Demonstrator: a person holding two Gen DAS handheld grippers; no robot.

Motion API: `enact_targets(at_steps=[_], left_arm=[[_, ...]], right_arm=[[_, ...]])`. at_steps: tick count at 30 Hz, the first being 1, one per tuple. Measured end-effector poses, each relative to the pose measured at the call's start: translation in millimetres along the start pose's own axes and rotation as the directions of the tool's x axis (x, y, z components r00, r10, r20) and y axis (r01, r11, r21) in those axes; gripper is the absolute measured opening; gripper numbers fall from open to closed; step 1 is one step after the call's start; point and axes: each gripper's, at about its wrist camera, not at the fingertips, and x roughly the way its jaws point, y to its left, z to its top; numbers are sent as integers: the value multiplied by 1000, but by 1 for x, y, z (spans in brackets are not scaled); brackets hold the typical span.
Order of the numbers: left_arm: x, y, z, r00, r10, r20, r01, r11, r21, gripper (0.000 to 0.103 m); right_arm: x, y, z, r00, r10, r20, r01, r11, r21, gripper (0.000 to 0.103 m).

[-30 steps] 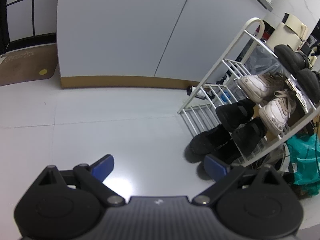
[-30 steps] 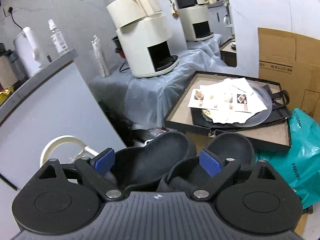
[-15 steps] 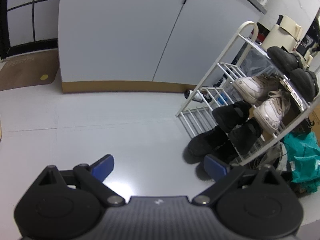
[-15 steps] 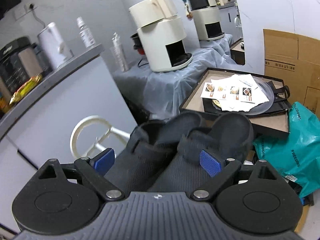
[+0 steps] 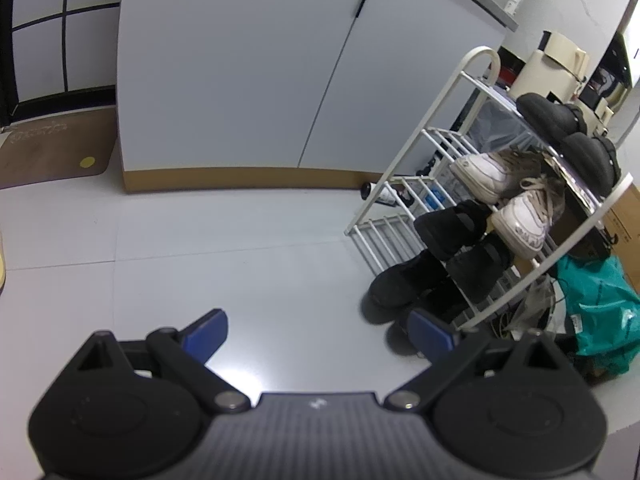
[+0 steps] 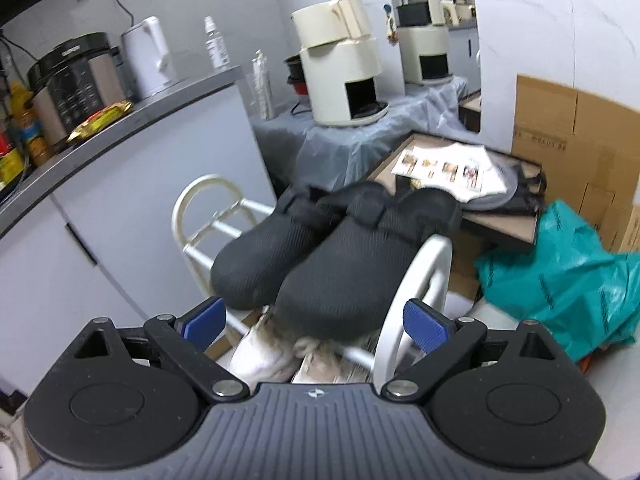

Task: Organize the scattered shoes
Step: 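Lower the black clogs onto the top shelf and open the right tool, then withdraw the right tool from the rack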

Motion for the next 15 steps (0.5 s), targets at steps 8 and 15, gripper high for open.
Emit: enact_targets(at_steps=[8,15], left_arm=[[-14,0,-6,1000,-1,11,0,999,35,98],[-30,6,-10,999,-9,34,8,1000,24,98]], right_arm=[[-40,-6,-50,999,39,20,-39,999,16,103],[-58,-8,-95,998,53,41,-53,999,-11,103]])
